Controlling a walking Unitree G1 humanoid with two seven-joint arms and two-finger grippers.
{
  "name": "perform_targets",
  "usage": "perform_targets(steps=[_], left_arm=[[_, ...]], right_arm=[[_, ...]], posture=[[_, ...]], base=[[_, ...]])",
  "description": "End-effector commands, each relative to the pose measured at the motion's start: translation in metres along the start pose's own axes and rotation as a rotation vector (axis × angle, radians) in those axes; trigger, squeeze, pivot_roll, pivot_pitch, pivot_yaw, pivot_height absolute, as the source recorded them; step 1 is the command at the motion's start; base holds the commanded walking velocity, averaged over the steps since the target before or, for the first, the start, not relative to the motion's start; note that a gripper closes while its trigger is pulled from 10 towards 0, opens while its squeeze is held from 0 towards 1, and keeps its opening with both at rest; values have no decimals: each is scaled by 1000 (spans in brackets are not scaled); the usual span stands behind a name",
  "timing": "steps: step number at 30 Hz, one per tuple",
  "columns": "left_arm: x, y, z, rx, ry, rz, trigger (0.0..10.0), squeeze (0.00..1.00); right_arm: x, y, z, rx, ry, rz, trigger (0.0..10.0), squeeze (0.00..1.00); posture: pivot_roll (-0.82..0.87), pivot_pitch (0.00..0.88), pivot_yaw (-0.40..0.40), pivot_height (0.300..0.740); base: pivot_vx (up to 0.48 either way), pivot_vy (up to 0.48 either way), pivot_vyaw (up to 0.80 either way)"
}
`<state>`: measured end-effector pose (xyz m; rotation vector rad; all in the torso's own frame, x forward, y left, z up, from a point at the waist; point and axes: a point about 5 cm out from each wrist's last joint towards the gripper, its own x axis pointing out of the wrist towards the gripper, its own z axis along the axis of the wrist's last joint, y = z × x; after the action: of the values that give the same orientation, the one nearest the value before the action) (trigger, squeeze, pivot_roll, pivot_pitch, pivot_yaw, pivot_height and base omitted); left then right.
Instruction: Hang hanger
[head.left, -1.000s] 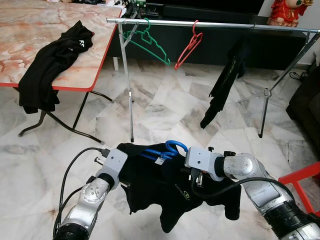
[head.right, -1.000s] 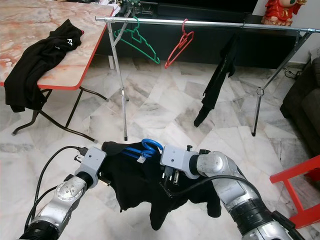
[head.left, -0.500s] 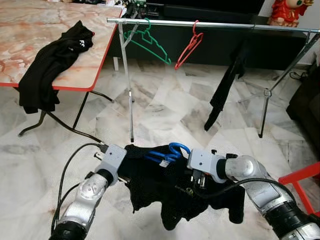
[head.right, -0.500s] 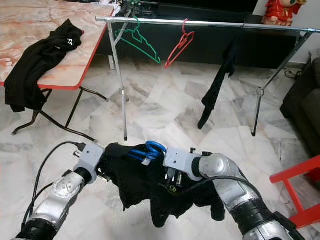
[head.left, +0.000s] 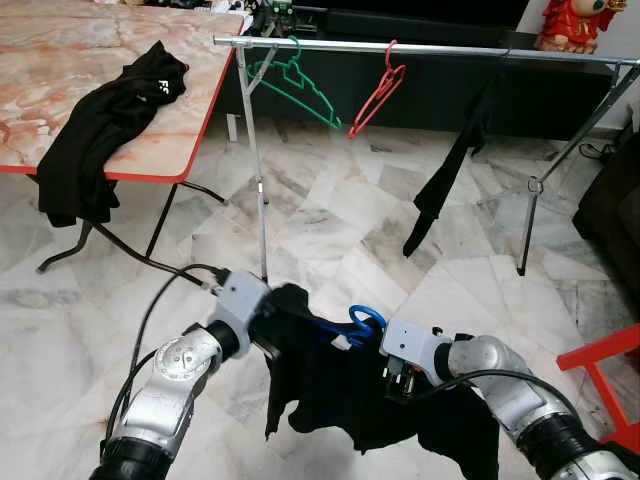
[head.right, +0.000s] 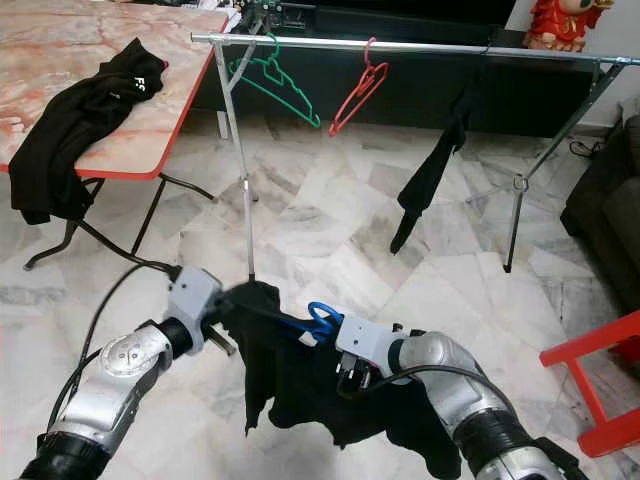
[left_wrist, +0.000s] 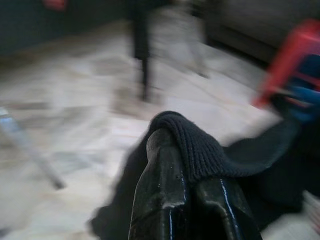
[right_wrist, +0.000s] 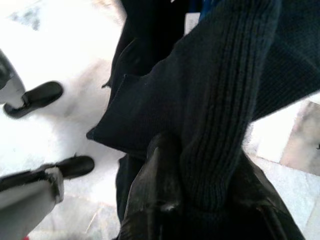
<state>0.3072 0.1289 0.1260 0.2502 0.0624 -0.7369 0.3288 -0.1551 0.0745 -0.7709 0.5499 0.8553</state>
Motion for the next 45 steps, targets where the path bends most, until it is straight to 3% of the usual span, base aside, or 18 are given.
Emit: perform_targets(steps=[1,6,7,8,9,10,11,21,24,28,29,37,43,44,45], left_arm=[[-1,-10,3,3,16,-98,0,0],[-12,-28,-13,30,162,-280,0,0],[-13,-31,-16,33,185,-312,0,290],[-15,-34,-17,33,202,-334,902,439],[-16,-36,-17,19,216,-349,5255,996],[-17,-37,-18,8,224,-357,5255,996],[-18,-38,-16,2,224,-366,10000,1000],[-30,-34,-11,14,251,-379,10000,1000],[-33,-32,-11,20,255,-365,10000,1000],[-36,-30,-13,32,261,-361,10000,1000],[-37,-31,-13,43,266,-368,10000,1000],[-38,-18,3,87,225,-337,10000,1000],[-37,-13,-4,131,278,-329,10000,988],[-37,-14,-5,127,281,-338,10000,0],[-37,-15,-6,124,282,-345,10000,0]], right_arm=[[-3,-11,3,42,-20,-67,0,0],[-3,-18,16,110,-102,-100,0,0],[-3,-19,20,121,-125,-96,0,0],[-3,-19,22,128,-138,-96,0,0],[-3,-20,25,131,-159,-101,0,0],[-3,-21,27,131,-172,-106,0,0],[-3,-23,30,130,-188,-124,0,0],[-3,-27,29,114,-194,-142,0,0],[-5,-21,31,73,-242,-63,0,0],[-8,-18,19,9,-185,26,0,0],[-11,-11,13,-61,-170,112,0,0],[-20,-1,-7,-148,-140,297,0,0],[-25,4,1,-177,-197,388,0,0],[-25,5,1,-181,-203,399,0,0],[-26,6,2,-183,-207,406,0,0]], posture=[[41,178,-105,740],[39,179,-103,740],[37,180,-103,740],[37,180,-103,740],[37,180,-103,740],[37,180,-103,740],[36,185,-106,740],[43,189,-111,740],[43,189,-112,740],[40,189,-114,740],[41,189,-116,740],[40,191,-119,740],[46,191,-115,740],[44,191,-115,740],[44,191,-115,740]], base=[[0,0,0],[0,0,0],[0,0,0],[0,0,0],[0,0,0],[0,0,0],[0,0,0],[0,0,0],[0,0,0],[0,0,0],[0,0,0],[0,0,0],[0,0,0],[0,0,0],[0,0,0]])
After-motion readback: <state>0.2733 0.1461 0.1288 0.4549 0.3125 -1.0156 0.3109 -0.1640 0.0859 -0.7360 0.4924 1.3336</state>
